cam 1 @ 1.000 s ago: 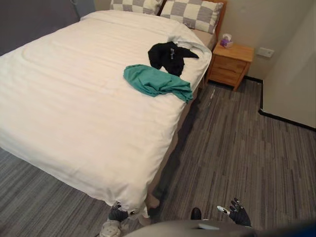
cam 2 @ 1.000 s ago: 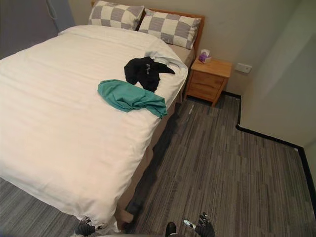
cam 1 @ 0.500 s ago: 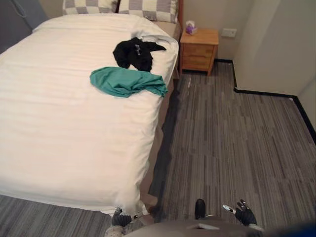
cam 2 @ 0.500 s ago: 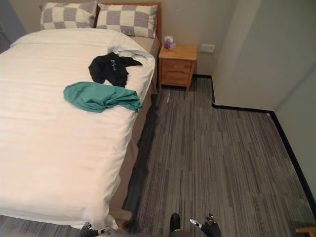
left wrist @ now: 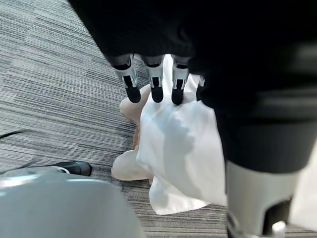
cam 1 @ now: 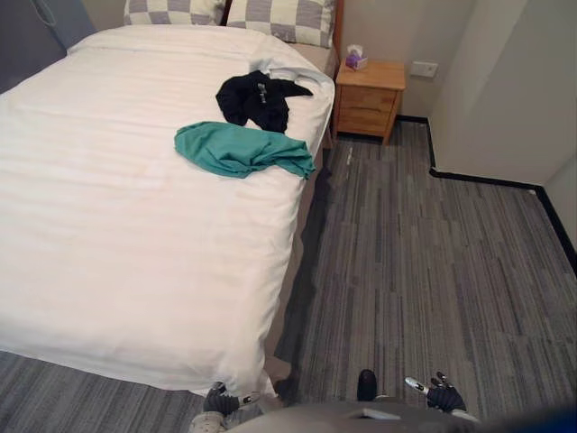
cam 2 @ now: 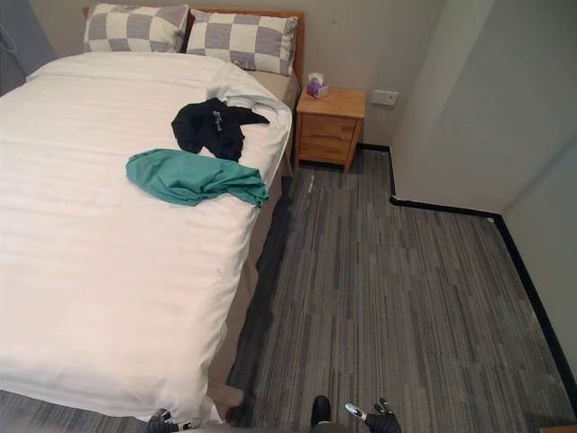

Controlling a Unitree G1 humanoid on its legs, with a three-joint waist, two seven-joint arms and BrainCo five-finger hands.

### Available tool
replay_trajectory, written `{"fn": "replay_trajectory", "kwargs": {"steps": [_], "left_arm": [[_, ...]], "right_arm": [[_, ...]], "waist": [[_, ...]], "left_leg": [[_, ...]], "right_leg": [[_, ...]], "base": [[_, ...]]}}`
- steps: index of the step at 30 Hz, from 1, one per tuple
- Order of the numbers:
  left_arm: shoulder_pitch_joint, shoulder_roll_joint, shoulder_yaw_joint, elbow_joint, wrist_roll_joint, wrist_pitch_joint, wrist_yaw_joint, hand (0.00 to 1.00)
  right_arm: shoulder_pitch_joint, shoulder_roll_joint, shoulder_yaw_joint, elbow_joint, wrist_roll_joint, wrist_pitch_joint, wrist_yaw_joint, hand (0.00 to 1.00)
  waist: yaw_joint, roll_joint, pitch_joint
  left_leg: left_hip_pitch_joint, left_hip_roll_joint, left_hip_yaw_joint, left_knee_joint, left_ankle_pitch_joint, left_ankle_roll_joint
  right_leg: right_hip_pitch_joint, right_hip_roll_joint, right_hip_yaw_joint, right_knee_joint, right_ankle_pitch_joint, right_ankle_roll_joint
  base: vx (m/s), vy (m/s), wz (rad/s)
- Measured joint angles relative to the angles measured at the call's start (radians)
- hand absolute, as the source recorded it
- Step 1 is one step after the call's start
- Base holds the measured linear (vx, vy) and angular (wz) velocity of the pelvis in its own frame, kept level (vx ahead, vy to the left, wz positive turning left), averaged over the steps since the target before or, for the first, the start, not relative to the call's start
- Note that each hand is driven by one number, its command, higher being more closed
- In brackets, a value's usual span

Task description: Tidy the bed and pick cloth on bed and put in laundry

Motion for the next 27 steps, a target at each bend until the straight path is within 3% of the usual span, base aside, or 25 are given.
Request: {"fn": "replay_trajectory", "kwargs": {"steps": [5,8,10,11,12,13,14,15,16,17,18,19,21,23,26,27], "left_arm": [[-0.009,-0.011,0.036,-0.005,-0.173,-0.015,-0.047,0.0],[-0.004,-0.025,0.086,-0.02,-0.259,-0.044,-0.082,0.0],[0.039,-0.031,0.176,-0.022,-0.328,-0.069,-0.085,0.0],[0.05,-0.031,0.194,-0.024,-0.344,-0.071,-0.084,0.0],[0.081,-0.02,0.255,-0.025,-0.369,-0.071,-0.075,0.0],[0.111,-0.011,0.301,-0.024,-0.381,-0.067,-0.071,0.0],[0.111,-0.011,0.301,-0.024,-0.381,-0.067,-0.071,0.0],[0.125,-0.004,0.329,-0.022,-0.394,-0.044,-0.058,0.0],[0.138,-0.015,0.33,-0.022,-0.417,-0.029,-0.052,0.0],[0.145,-0.02,0.33,-0.022,-0.424,-0.026,-0.051,0.0],[0.167,-0.03,0.33,-0.02,-0.424,-0.021,-0.048,0.0],[0.191,-0.039,0.327,-0.017,-0.427,-0.019,-0.036,0.0],[0.22,-0.033,0.315,-0.017,-0.466,-0.009,-0.031,0.0],[0.229,-0.032,0.307,-0.017,-0.485,-0.008,-0.03,0.0],[0.222,-0.042,0.259,-0.019,-0.491,-0.009,-0.036,0.0],[0.202,-0.049,0.243,-0.019,-0.491,-0.008,-0.041,0.0]], "right_arm": [[0.021,0.0,-0.002,-0.025,0.023,-0.046,0.073,0.0],[0.042,0.008,-0.021,-0.06,0.053,-0.09,0.14,0.0],[0.046,0.026,-0.048,-0.059,0.057,-0.133,0.199,0.0],[0.044,0.026,-0.047,-0.061,0.054,-0.14,0.208,0.0],[0.041,0.031,-0.041,-0.06,0.036,-0.151,0.227,0.0],[0.042,0.032,-0.033,-0.06,0.03,-0.154,0.235,0.0],[0.042,0.032,-0.033,-0.06,0.03,-0.154,0.235,0.0],[0.036,0.023,-0.018,-0.06,-0.003,-0.151,0.241,0.0],[0.035,0.02,0.0,-0.072,-0.003,-0.148,0.253,0.0],[0.035,0.018,0.002,-0.08,-0.003,-0.145,0.256,0.0],[0.02,0.008,0.002,-0.088,-0.003,-0.136,0.263,0.0],[-0.001,0.006,0.01,-0.08,-0.003,-0.121,0.269,0.0],[-0.026,0.027,0.025,-0.077,-0.022,-0.12,0.277,0.0],[-0.037,0.039,0.037,-0.079,-0.031,-0.12,0.277,0.0],[-0.046,0.054,0.04,-0.09,-0.041,-0.12,0.272,0.0],[-0.042,0.057,0.038,-0.09,-0.043,-0.12,0.265,0.0]], "waist": [[0.0,-0.002,0.011],[-0.001,-0.004,0.039],[0.0,-0.007,0.038],[0.0,-0.005,0.036],[0.005,-0.016,0.03],[0.004,-0.021,0.027],[0.004,-0.021,0.027],[0.015,-0.035,0.019],[0.035,-0.035,0.026],[0.047,-0.03,0.034],[0.08,-0.008,0.048],[0.092,-0.002,0.053],[0.095,-0.01,0.059],[0.11,-0.014,0.06],[0.11,-0.013,0.06],[0.106,-0.01,0.059]], "left_leg": [[-0.018,0.019,0.046,0.006,-0.002,-0.005],[-0.015,0.033,0.147,0.026,-0.003,-0.007],[0.039,0.076,0.282,0.004,-0.026,-0.046],[0.05,0.089,0.303,0.005,-0.03,-0.062],[0.065,0.11,0.355,0.062,-0.034,-0.104],[0.022,0.154,0.381,0.195,-0.019,-0.113],[0.021,0.155,0.381,0.198,-0.018,-0.114],[-0.098,0.188,0.317,0.466,0.08,0.044],[-0.197,0.19,0.211,0.662,0.237,0.137],[-0.227,0.183,0.165,0.721,0.24,0.129],[-0.302,0.133,0.048,0.838,0.161,0.084],[-0.37,0.072,-0.014,0.898,0.103,0.052],[-0.409,0.038,0.004,0.844,0.052,0.015],[-0.413,0.035,0.082,0.718,0.036,0.001],[-0.386,0.028,0.201,0.431,0.046,0.002],[-0.35,0.033,0.253,0.309,0.089,0.012]], "right_leg": [[-0.048,0.004,0.011,0.04,-0.013,-0.003],[-0.151,-0.043,-0.088,0.239,-0.127,-0.024],[-0.205,-0.1,-0.261,0.439,-0.227,-0.089],[-0.205,-0.101,-0.289,0.462,-0.232,-0.094],[-0.202,-0.069,-0.296,0.474,-0.246,-0.085],[-0.194,-0.024,-0.257,0.446,-0.254,-0.109],[-0.194,-0.023,-0.257,0.445,-0.255,-0.11],[-0.179,0.02,-0.209,0.399,-0.265,-0.126],[-0.145,0.042,-0.157,0.364,-0.261,-0.149],[-0.134,0.052,-0.136,0.358,-0.266,-0.158],[-0.108,0.079,-0.084,0.35,-0.279,-0.179],[-0.07,0.093,-0.053,0.33,-0.283,-0.185],[0.006,0.1,-0.035,0.29,-0.271,-0.166],[0.062,0.102,-0.031,0.26,-0.273,-0.159],[0.099,0.102,-0.04,0.238,-0.288,-0.134],[0.113,0.101,-0.054,0.238,-0.3,-0.114]], "base": [[0.01,-0.005,-0.15],[-0.01,0.003,-0.47],[0.1,-0.047,-1.02],[0.27,-0.141,-1.34],[0.3,-0.215,-1.38],[0.32,-0.244,-1.18],[0.24,-0.288,-1.12],[0.28,-0.295,-1.0],[0.28,-0.265,-1.18],[0.31,-0.182,-1.15],[0.32,-0.112,-1.15],[0.33,-0.112,-1.07],[0.32,-0.116,-0.55],[0.24,-0.076,-0.23],[0.25,0.012,0.17],[0.2,0.092,0.34]]}}
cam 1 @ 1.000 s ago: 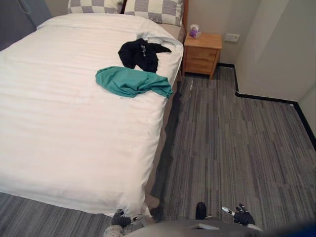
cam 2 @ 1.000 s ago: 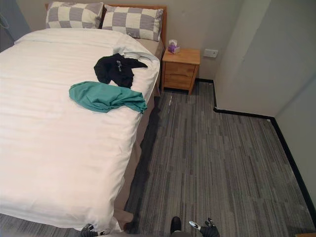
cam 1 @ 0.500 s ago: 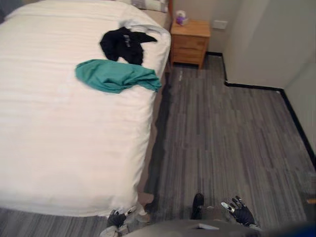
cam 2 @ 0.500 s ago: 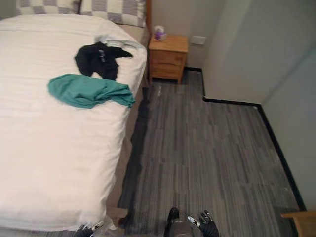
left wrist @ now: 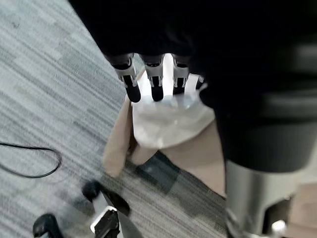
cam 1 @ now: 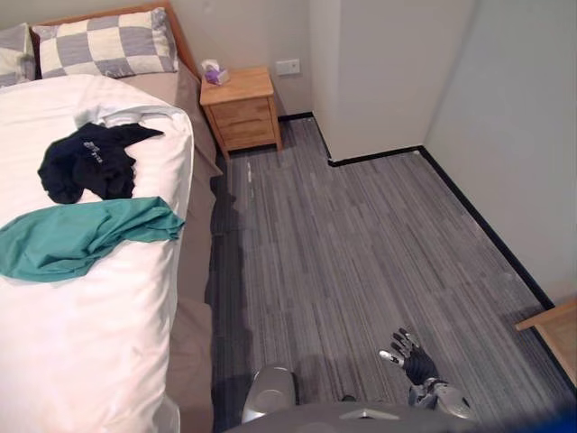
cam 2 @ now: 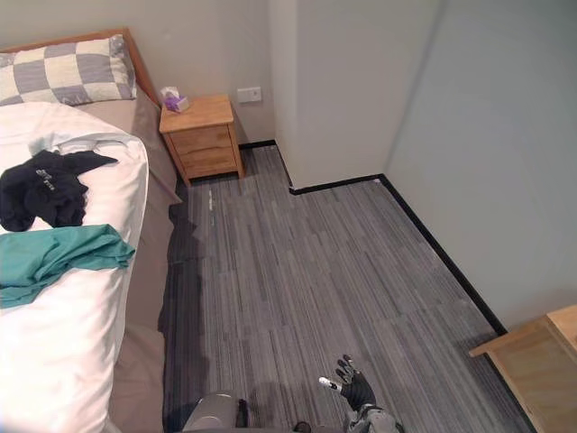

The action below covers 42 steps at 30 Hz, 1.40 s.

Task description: Tidy the bed and pick cloth on bed and put in laundry

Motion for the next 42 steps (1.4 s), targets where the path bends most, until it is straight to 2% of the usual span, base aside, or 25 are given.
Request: {"fn": "replay_trajectory", "kwargs": {"steps": [2,4,6,8,10,11,13,16,19,22,23,24,25,26,29,30,32,33,34,35,36,38,40,41,42], "left_arm": [[-0.053,-0.009,-0.049,-0.006,0.001,0.0,-0.05,0.0],[-0.1,0.019,-0.058,-0.053,0.003,0.009,-0.09,0.0],[-0.157,0.011,-0.072,-0.064,0.011,0.011,-0.097,0.0],[-0.18,-0.001,-0.089,-0.075,0.023,0.022,-0.126,0.0],[-0.193,-0.01,-0.106,-0.068,0.036,0.041,-0.15,0.0],[-0.192,-0.008,-0.12,-0.063,0.042,0.045,-0.151,0.0],[-0.194,0.035,-0.177,-0.034,0.103,0.03,-0.153,0.0],[-0.203,0.076,-0.224,-0.024,0.188,0.002,-0.153,0.0],[-0.22,0.07,-0.252,-0.024,0.208,-0.015,-0.149,0.0],[-0.24,0.049,-0.251,-0.032,0.208,-0.022,-0.146,0.0],[-0.243,0.042,-0.25,-0.033,0.207,-0.024,-0.144,0.0],[-0.249,0.038,-0.242,-0.029,0.205,-0.028,-0.132,0.0],[-0.252,0.021,-0.242,-0.023,0.206,-0.028,-0.119,0.0],[-0.249,0.002,-0.246,-0.025,0.213,-0.04,-0.11,0.0],[-0.264,-0.014,-0.242,-0.025,0.249,-0.068,-0.083,0.0],[-0.263,-0.021,-0.24,-0.025,0.263,-0.075,-0.073,0.0],[-0.257,-0.022,-0.234,-0.049,0.277,-0.089,-0.045,0.0],[-0.255,-0.037,-0.199,-0.068,0.279,-0.092,-0.035,0.0],[-0.25,-0.052,-0.164,-0.083,0.278,-0.103,-0.028,0.0],[-0.247,-0.055,-0.155,-0.091,0.277,-0.11,-0.026,0.0],[-0.239,-0.057,-0.141,-0.11,0.275,-0.119,-0.021,0.0],[-0.233,-0.063,-0.13,-0.125,0.274,-0.138,-0.011,0.0],[-0.236,-0.06,-0.122,-0.128,0.262,-0.154,-0.008,0.0],[-0.238,-0.059,-0.123,-0.127,0.26,-0.156,-0.007,0.0],[-0.24,-0.058,-0.123,-0.126,0.249,-0.162,-0.006,0.0]], "right_arm": [[0.005,0.013,0.0,0.004,-0.02,0.001,-0.008,0.0],[0.037,0.029,0.001,0.004,-0.038,0.0,-0.013,0.0],[0.048,0.014,-0.016,0.027,-0.038,0.012,-0.025,0.0],[0.044,0.011,-0.05,0.038,-0.038,0.027,-0.034,0.0],[0.04,0.001,-0.111,0.052,-0.051,0.054,-0.042,0.0],[0.043,0.002,-0.128,0.052,-0.046,0.06,-0.041,0.0],[0.035,-0.001,-0.155,0.061,-0.031,0.078,-0.046,0.0],[0.044,-0.002,-0.161,0.074,0.02,0.08,-0.05,0.0],[0.047,0.003,-0.16,0.068,0.081,0.034,-0.054,0.0],[0.073,0.02,-0.151,0.042,0.142,-0.023,-0.069,0.0],[0.091,0.028,-0.137,0.028,0.153,-0.043,-0.071,0.0],[0.103,0.043,-0.12,0.021,0.168,-0.061,-0.071,0.0],[0.105,0.038,-0.12,0.016,0.173,-0.068,-0.073,0.0],[0.107,0.026,-0.115,0.005,0.172,-0.088,-0.072,0.0],[0.105,0.01,-0.095,0.007,0.168,-0.103,-0.074,0.0],[0.114,0.01,-0.088,0.006,0.168,-0.104,-0.074,0.0],[0.133,0.01,-0.08,-0.003,0.15,-0.102,-0.076,0.0],[0.139,0.009,-0.076,-0.01,0.129,-0.1,-0.079,0.0],[0.146,0.003,-0.064,-0.017,0.121,-0.1,-0.087,0.0],[0.15,-0.001,-0.058,-0.023,0.118,-0.1,-0.092,0.0],[0.153,-0.006,-0.045,-0.026,0.105,-0.101,-0.096,0.0],[0.154,-0.017,-0.019,-0.025,0.081,-0.101,-0.095,0.0],[0.142,-0.009,0.0,-0.025,0.079,-0.105,-0.086,0.0],[0.138,-0.004,0.0,-0.024,0.079,-0.106,-0.082,0.0],[0.132,0.008,-0.001,-0.025,0.078,-0.114,-0.071,0.0]], "waist": [[0.006,-0.012,0.0],[-0.025,-0.04,-0.007],[-0.036,-0.04,-0.04],[-0.027,-0.044,-0.063],[-0.038,-0.015,-0.067],[-0.043,-0.019,-0.068],[-0.055,-0.016,-0.068],[-0.065,-0.038,-0.055],[-0.095,-0.021,-0.042],[-0.109,-0.022,-0.03],[-0.109,-0.035,-0.028],[-0.109,-0.055,-0.014],[-0.109,-0.042,-0.015],[-0.11,-0.004,-0.017],[-0.141,0.005,0.019],[-0.145,0.005,0.019],[-0.159,0.006,0.019],[-0.16,0.012,0.016],[-0.158,0.009,0.018],[-0.156,0.013,0.018],[-0.146,0.013,0.019],[-0.127,0.004,0.022],[-0.088,-0.013,0.03],[-0.085,-0.018,0.031],[-0.082,-0.024,0.032]], "left_leg": [[0.056,-0.008,0.09,-0.093,0.026,0.046],[0.109,-0.003,0.265,-0.141,0.018,0.059],[0.106,-0.035,0.285,-0.166,0.019,0.085],[0.112,-0.091,0.254,-0.215,0.013,0.101],[0.156,-0.132,0.205,-0.28,0.0,0.123],[0.162,-0.136,0.19,-0.286,0.0,0.122],[0.23,-0.161,0.102,-0.31,-0.002,0.136],[0.3,-0.149,-0.003,-0.314,0.002,0.144],[0.32,-0.103,-0.096,-0.316,-0.008,0.126],[0.354,-0.076,-0.133,-0.339,-0.038,0.076],[0.361,-0.072,-0.143,-0.335,-0.055,0.051],[0.377,-0.065,-0.143,-0.319,-0.091,0.015],[0.385,-0.041,-0.132,-0.314,-0.098,0.004],[0.388,-0.005,-0.095,-0.309,-0.102,-0.005],[0.418,0.042,-0.059,-0.274,-0.079,-0.027],[0.41,0.061,-0.065,-0.216,-0.077,-0.025],[0.302,0.118,-0.106,0.08,-0.053,-0.027],[0.225,0.143,-0.153,0.258,0.024,-0.039],[0.119,0.164,-0.214,0.462,0.145,-0.069],[0.069,0.174,-0.222,0.565,0.136,-0.068],[0.005,0.172,-0.231,0.674,0.102,-0.069],[-0.077,0.132,-0.209,0.687,0.03,-0.062],[-0.147,0.082,-0.107,0.514,-0.044,-0.035],[-0.154,0.068,-0.083,0.446,-0.046,-0.03],[-0.162,0.037,-0.038,0.265,-0.024,-0.006]], "right_leg": [[0.014,-0.03,-0.016,0.006,-0.021,0.025],[0.049,-0.087,-0.089,0.002,-0.053,0.061],[0.051,-0.126,-0.138,0.005,-0.066,0.09],[0.057,-0.16,-0.152,0.019,-0.07,0.118],[0.003,-0.215,-0.172,0.264,-0.09,0.153],[-0.019,-0.232,-0.172,0.348,-0.08,0.158],[-0.131,-0.293,-0.104,0.745,0.008,0.15],[-0.193,-0.286,-0.074,0.856,-0.05,0.139],[-0.281,-0.229,0.001,0.703,-0.113,0.13],[-0.322,-0.205,0.066,0.463,-0.097,0.134],[-0.318,-0.205,0.08,0.328,-0.05,0.128],[-0.317,-0.201,0.084,0.237,0.065,0.094],[-0.315,-0.173,0.073,0.245,0.047,0.092],[-0.324,-0.139,0.069,0.269,0.021,0.071],[-0.332,-0.097,0.057,0.361,-0.092,0.029],[-0.314,-0.083,0.054,0.359,-0.115,0.023],[-0.252,-0.05,0.055,0.323,-0.145,0.007],[-0.216,-0.03,0.06,0.302,-0.157,-0.001],[-0.158,-0.005,0.082,0.267,-0.162,-0.022],[-0.128,0.006,0.095,0.25,-0.166,-0.035],[-0.078,0.009,0.116,0.218,-0.17,-0.042],[0.014,0.002,0.168,0.142,-0.161,-0.041],[0.095,-0.045,0.225,0.079,-0.154,-0.021],[0.11,-0.058,0.224,0.076,-0.157,-0.008],[0.131,-0.086,0.218,0.076,-0.165,0.028]], "base": [[0.14,0.139,0.32],[0.11,0.171,0.82],[0.17,0.241,0.88],[0.24,0.267,0.5],[0.29,0.227,0.61],[0.32,0.212,0.75],[0.38,0.133,0.97],[0.39,-0.032,1.11],[0.3,-0.168,1.14],[0.26,-0.261,0.73],[0.32,-0.376,0.23],[0.39,-0.433,0.04],[0.43,-0.431,-0.25],[0.34,-0.308,-0.34],[0.34,-0.319,-0.18],[0.39,-0.386,-0.07],[0.36,-0.288,-0.08],[0.44,-0.228,-0.19],[0.44,-0.196,-0.3],[0.44,-0.106,-0.47],[0.51,-0.024,-0.69],[0.43,0.016,-0.83],[0.53,0.139,-0.99],[0.51,0.161,-0.82],[0.54,0.212,-0.59]]}}
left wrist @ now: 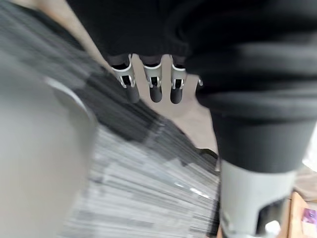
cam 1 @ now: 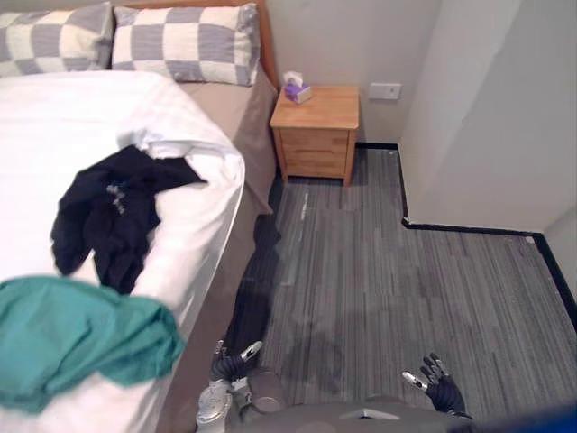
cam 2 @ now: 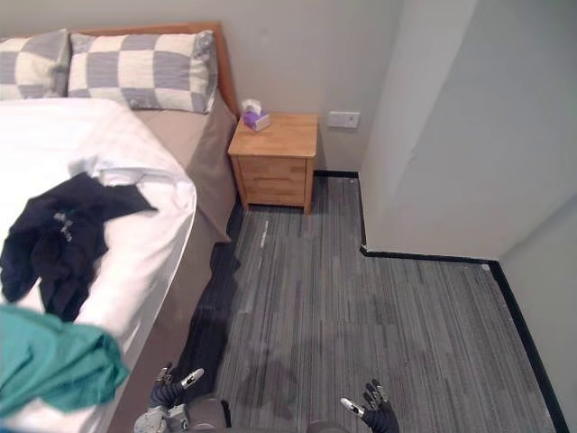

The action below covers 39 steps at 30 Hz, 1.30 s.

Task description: Tidy the bed and pick cloth on bed and put in laundry

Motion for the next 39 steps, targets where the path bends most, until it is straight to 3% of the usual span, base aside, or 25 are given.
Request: {"fn": "replay_trajectory", "kwargs": {"steps": [1,2,3,4,7,9,10,11,12,14,15,17,19,21,22,23,24,25,28,31,33,37,39], "left_arm": [[-0.001,0.002,-0.001,0.007,-0.012,-0.013,0.002,0.0],[-0.001,0.001,0.0,0.008,-0.015,-0.014,0.002,0.0],[-0.009,0.031,0.001,0.012,-0.015,-0.014,0.005,0.0],[-0.017,0.032,0.0,0.01,-0.021,-0.014,0.005,0.0],[-0.035,0.027,-0.012,0.003,-0.024,-0.012,-0.01,0.0],[-0.027,0.025,-0.017,0.008,-0.024,-0.003,-0.018,0.0],[-0.019,0.033,-0.046,0.008,-0.025,0.003,-0.018,0.0],[-0.006,0.042,-0.093,0.011,-0.025,0.011,-0.02,0.0],[-0.014,0.047,-0.111,0.017,-0.025,0.015,-0.029,0.0],[-0.014,0.073,-0.126,0.05,-0.027,0.027,-0.037,0.0],[-0.013,0.082,-0.125,0.07,-0.036,0.042,-0.037,0.0],[-0.024,0.081,-0.126,0.091,-0.048,0.062,-0.037,0.0],[-0.039,0.065,-0.126,0.095,-0.055,0.083,-0.037,0.0],[-0.041,0.062,-0.126,0.095,-0.058,0.09,-0.037,0.0],[-0.042,0.061,-0.124,0.096,-0.046,0.103,-0.037,0.0],[-0.041,0.061,-0.119,0.096,-0.033,0.106,-0.038,0.0],[-0.039,0.06,-0.11,0.096,-0.008,0.113,-0.04,0.0],[-0.041,0.041,-0.08,0.103,0.011,0.121,-0.041,0.0],[-0.053,-0.007,-0.076,0.096,0.036,0.117,-0.053,0.0],[-0.051,-0.013,-0.063,0.088,0.017,0.116,-0.052,0.0],[-0.032,-0.02,-0.021,0.078,-0.007,0.116,-0.037,0.0],[-0.016,-0.007,-0.003,0.05,-0.064,0.114,-0.032,0.0],[-0.017,-0.001,-0.017,0.05,-0.07,0.101,-0.033,0.0]], "right_arm": [[0.002,0.005,-0.003,-0.003,-0.016,-0.016,0.012,0.0],[-0.002,0.005,-0.006,0.001,-0.02,-0.019,0.018,0.0],[-0.01,0.034,-0.007,0.016,-0.025,-0.021,0.028,0.0],[-0.01,0.051,-0.008,0.015,-0.025,-0.03,0.04,0.0],[-0.024,0.075,0.0,0.021,-0.027,-0.028,0.059,0.0],[-0.024,0.081,-0.028,0.018,-0.028,-0.013,0.043,0.0],[-0.02,0.082,-0.057,0.019,-0.027,-0.005,0.035,0.0],[-0.004,0.073,-0.09,0.019,-0.027,-0.005,0.024,0.0],[-0.004,0.076,-0.092,0.035,-0.025,-0.003,0.016,0.0],[0.007,0.072,-0.091,0.03,-0.011,-0.004,0.022,0.0],[0.007,0.064,-0.087,0.025,0.008,-0.008,0.021,0.0],[0.012,0.058,-0.087,0.029,0.035,-0.016,0.022,0.0],[0.023,0.05,-0.091,0.029,0.084,-0.04,0.03,0.0],[0.015,0.038,-0.082,0.029,0.095,-0.046,0.038,0.0],[0.01,0.031,-0.078,0.026,0.102,-0.037,0.065,0.0],[0.002,0.03,-0.075,0.024,0.104,-0.017,0.081,0.0],[-0.016,0.026,-0.06,0.023,0.115,0.022,0.099,0.0],[-0.034,0.006,-0.054,0.02,0.132,0.053,0.112,0.0],[-0.098,-0.028,0.006,0.019,0.138,0.094,0.091,0.0],[-0.109,-0.029,0.072,0.021,0.107,0.115,0.071,0.0],[-0.132,-0.023,0.08,0.038,0.029,0.126,0.049,0.0],[-0.128,-0.021,0.08,0.058,-0.129,0.124,0.012,0.0],[-0.135,-0.031,0.077,0.081,-0.181,0.124,-0.011,0.0]], "waist": [[0.0,0.006,-0.004],[0.004,0.001,-0.004],[-0.004,-0.049,-0.027],[-0.005,-0.063,-0.037],[0.013,-0.07,-0.042],[0.035,-0.069,-0.049],[0.032,-0.065,-0.057],[0.026,-0.043,-0.074],[0.015,-0.049,-0.072],[-0.015,-0.066,-0.081],[-0.023,-0.066,-0.079],[-0.032,-0.058,-0.078],[-0.034,-0.037,-0.07],[-0.035,-0.031,-0.066],[-0.038,-0.028,-0.062],[-0.035,-0.028,-0.062],[-0.03,-0.028,-0.06],[-0.028,0.001,-0.061],[-0.034,0.029,-0.044],[-0.026,0.024,-0.051],[-0.028,0.018,-0.063],[-0.025,0.007,-0.075],[-0.022,0.006,-0.075]], "left_leg": [[-0.003,-0.021,0.04,-0.24,0.107,0.051],[-0.007,-0.027,0.047,-0.265,0.152,0.107],[0.012,-0.08,0.076,-0.298,0.14,0.111],[0.013,-0.097,0.075,-0.314,0.137,0.118],[0.02,-0.12,0.129,-0.317,0.132,0.152],[0.103,-0.157,0.142,-0.378,0.122,0.167],[0.153,-0.182,0.136,-0.417,0.107,0.161],[0.223,-0.201,0.107,-0.487,0.048,0.163],[0.257,-0.231,0.088,-0.512,0.042,0.163],[0.324,-0.258,0.051,-0.533,0.021,0.161],[0.386,-0.251,0.039,-0.549,0.013,0.151],[0.444,-0.225,0.019,-0.566,0.008,0.143],[0.495,-0.165,-0.017,-0.58,-0.007,0.115],[0.519,-0.13,-0.057,-0.584,-0.026,0.083],[0.547,-0.105,-0.084,-0.59,-0.042,0.057],[0.56,-0.093,-0.095,-0.591,-0.051,0.041],[0.58,-0.071,-0.108,-0.587,-0.07,0.011],[0.589,-0.026,-0.11,-0.571,-0.08,-0.005],[0.6,0.004,-0.115,-0.564,-0.029,-0.032],[0.6,0.016,-0.156,-0.562,0.021,-0.039],[0.568,0.036,-0.196,-0.531,0.053,-0.035],[0.416,0.074,-0.207,-0.376,0.102,-0.01],[0.366,0.089,-0.115,-0.342,0.102,-0.018]], "right_leg": [[0.025,-0.014,-0.01,-0.003,-0.018,0.042],[0.034,-0.02,-0.012,-0.004,-0.024,0.053],[0.041,-0.067,-0.036,-0.009,-0.017,0.084],[0.036,-0.083,-0.057,-0.021,0.017,0.097],[0.059,-0.097,-0.065,-0.068,0.176,0.121],[0.071,-0.108,-0.062,-0.003,0.253,0.118],[0.035,-0.12,-0.062,0.123,0.281,0.128],[-0.057,-0.127,-0.061,0.365,0.353,0.125],[-0.128,-0.155,-0.05,0.533,0.374,0.119],[-0.268,-0.172,-0.041,0.792,0.282,0.087],[-0.337,-0.149,-0.046,0.845,0.195,0.086],[-0.391,-0.113,-0.074,0.797,0.118,0.087],[-0.452,-0.082,-0.135,0.605,0.061,0.077],[-0.478,-0.082,-0.149,0.427,0.067,0.079],[-0.464,-0.087,-0.143,0.266,0.108,0.086],[-0.454,-0.089,-0.127,0.17,0.154,0.083],[-0.419,-0.087,-0.116,0.072,0.3,0.103],[-0.38,-0.052,-0.156,0.066,0.314,0.092],[-0.379,-0.056,-0.177,0.191,0.197,0.058],[-0.366,-0.072,-0.213,0.251,0.129,0.05],[-0.321,-0.071,-0.27,0.215,0.08,0.046],[-0.207,-0.076,-0.454,0.089,0.083,0.043],[-0.133,-0.089,-0.583,0.038,0.099,0.029]], "base": [[0.55,0.238,-0.52],[0.65,0.282,-0.15],[0.43,0.183,0.21],[0.52,0.241,0.39],[0.46,0.277,0.38],[0.41,0.267,0.26],[0.43,0.257,0.52],[0.42,0.227,0.67],[0.29,0.143,0.71],[0.32,0.044,0.6],[0.42,0.017,0.44],[0.37,-0.047,0.43],[0.36,-0.141,0.62],[0.36,-0.235,0.57],[0.4,-0.335,0.6],[0.49,-0.43,0.57],[0.43,-0.37,0.41],[0.39,-0.355,0.44],[0.29,-0.302,0.63],[0.18,-0.262,0.62],[0.1,-0.244,0.81],[0.09,-0.206,1.35],[0.11,-0.088,1.61]]}}
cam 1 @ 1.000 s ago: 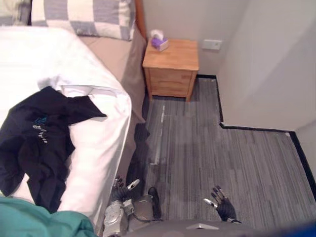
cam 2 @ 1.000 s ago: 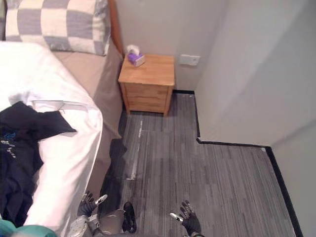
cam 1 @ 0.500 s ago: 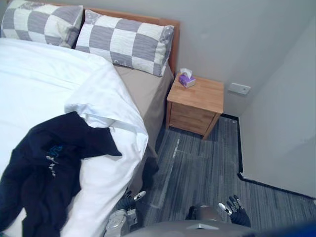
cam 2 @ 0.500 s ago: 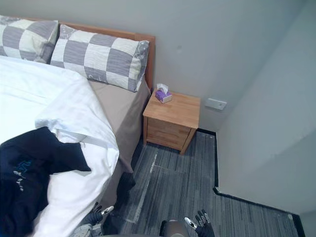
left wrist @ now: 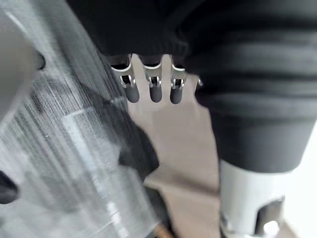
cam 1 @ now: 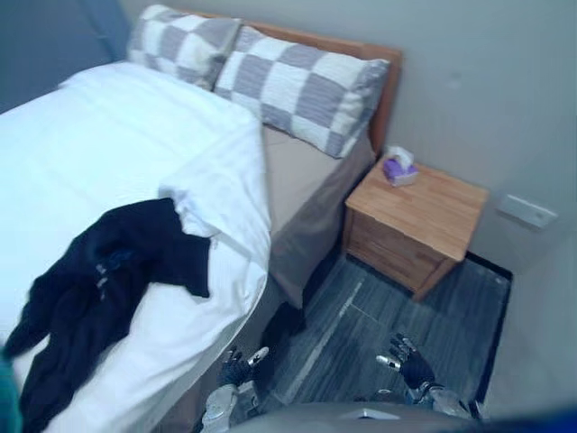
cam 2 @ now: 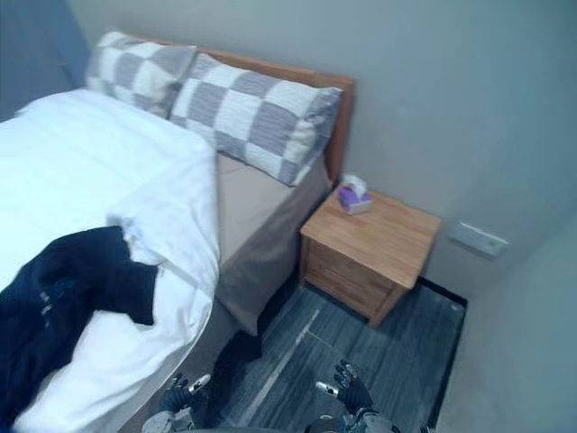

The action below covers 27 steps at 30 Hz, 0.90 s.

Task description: Tidy the bed and pick cloth on bed and put in laundry

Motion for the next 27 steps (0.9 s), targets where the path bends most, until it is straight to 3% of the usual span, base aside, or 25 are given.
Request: {"fn": "replay_trajectory", "kwargs": {"steps": [3,7,9,10,12,13,15,16,17,18,22,25,27], "left_arm": [[0.001,0.025,-0.077,0.006,-0.025,-0.01,0.001,0.0],[0.015,0.055,-0.115,0.023,-0.029,-0.035,-0.006,0.0],[0.024,0.079,-0.114,0.056,-0.015,-0.03,-0.005,0.0],[0.025,0.1,-0.115,0.054,-0.006,-0.026,-0.001,0.0],[0.027,0.138,-0.136,0.057,0.025,-0.017,0.003,0.0],[0.031,0.146,-0.14,0.061,0.025,-0.013,0.004,0.0],[0.027,0.146,-0.141,0.076,0.009,-0.004,0.003,0.0],[0.028,0.151,-0.142,0.076,0.009,0.0,0.003,0.0],[0.03,0.156,-0.141,0.077,0.01,0.0,0.003,0.0],[0.031,0.156,-0.138,0.08,0.01,0.002,0.006,0.0],[0.046,0.107,-0.057,0.091,0.006,0.003,0.005,0.0],[0.067,0.088,-0.012,0.076,-0.011,0.0,0.008,0.0],[0.061,0.084,0.01,0.063,-0.022,-0.002,0.026,0.0]], "right_arm": [[-0.018,-0.024,0.002,0.028,-0.011,0.0,-0.029,0.0],[-0.031,-0.056,-0.013,0.033,0.011,0.0,-0.074,0.0],[-0.039,-0.046,-0.01,0.032,0.045,0.001,-0.088,0.0],[-0.039,-0.029,-0.01,0.028,0.07,0.001,-0.091,0.0],[-0.031,-0.002,-0.007,0.026,0.086,0.001,-0.088,0.0],[-0.026,-0.001,-0.006,0.02,0.089,-0.009,-0.088,0.0],[-0.015,-0.005,-0.007,0.021,0.116,-0.025,-0.088,0.0],[-0.004,-0.003,-0.006,0.024,0.127,-0.032,-0.087,0.0],[0.002,0.0,-0.005,0.029,0.127,-0.032,-0.085,0.0],[0.004,-0.003,-0.007,0.045,0.128,-0.031,-0.081,0.0],[0.001,-0.011,0.001,0.053,0.17,-0.031,-0.073,0.0],[0.002,-0.012,0.037,0.037,0.195,-0.02,-0.057,0.0],[0.01,0.0,0.042,0.022,0.209,0.021,-0.045,0.0]], "waist": [[0.019,-0.001,0.0],[0.007,-0.005,0.001],[0.007,-0.021,0.011],[0.001,-0.037,0.022],[-0.012,-0.043,0.026],[-0.016,-0.043,0.026],[-0.018,-0.045,0.027],[-0.021,-0.053,0.024],[-0.025,-0.064,0.019],[-0.032,-0.071,0.008],[-0.03,-0.009,-0.006],[-0.017,0.0,-0.011],[-0.017,-0.021,-0.011]], "left_leg": [[0.008,-0.062,0.11,-0.101,-0.013,-0.023],[0.058,-0.137,0.196,-0.303,0.059,-0.031],[0.065,-0.155,0.165,-0.308,0.057,-0.027],[0.083,-0.165,0.129,-0.309,0.043,-0.019],[0.093,-0.143,0.075,-0.306,0.036,-0.02],[0.091,-0.134,0.045,-0.305,0.036,-0.021],[0.089,-0.137,0.004,-0.306,0.035,-0.03],[0.083,-0.147,-0.022,-0.306,0.035,-0.039],[0.077,-0.155,-0.041,-0.306,0.035,-0.047],[0.077,-0.149,-0.068,-0.32,0.036,-0.058],[0.11,-0.052,-0.059,-0.4,0.083,-0.119],[0.126,-0.002,-0.044,-0.401,0.092,-0.143],[0.089,0.013,-0.033,-0.357,0.106,-0.154]], "right_leg": [[0.053,-0.032,-0.088,-0.022,0.009,0.014],[0.075,-0.078,-0.117,0.018,0.022,0.047],[0.013,-0.159,-0.064,0.233,0.028,0.056],[-0.059,-0.207,0.05,0.424,0.074,0.063],[-0.131,-0.168,0.243,0.485,-0.008,0.108],[-0.14,-0.131,0.309,0.407,-0.031,0.099],[-0.139,-0.114,0.375,0.225,-0.005,0.069],[-0.135,-0.102,0.446,0.1,0.074,0.05],[-0.131,-0.094,0.494,0.051,0.112,0.063],[-0.099,-0.079,0.539,0.015,0.089,0.098],[-0.091,0.018,0.53,-0.032,0.071,0.095],[-0.061,0.067,0.512,-0.043,0.066,0.077],[-0.056,0.073,0.479,-0.041,0.052,0.06]], "base": [[0.08,0.02,1.13],[0.1,0.181,1.17],[0.09,0.242,0.82],[0.06,0.134,0.91],[0.04,-0.014,0.94],[0.02,-0.032,0.8],[0.02,-0.08,0.7],[0.03,-0.194,0.67],[0.04,-0.229,0.74],[0.04,-0.216,0.52],[0.04,-0.216,0.03],[0.02,-0.135,0.03],[0.0,-0.101,0.4]]}}
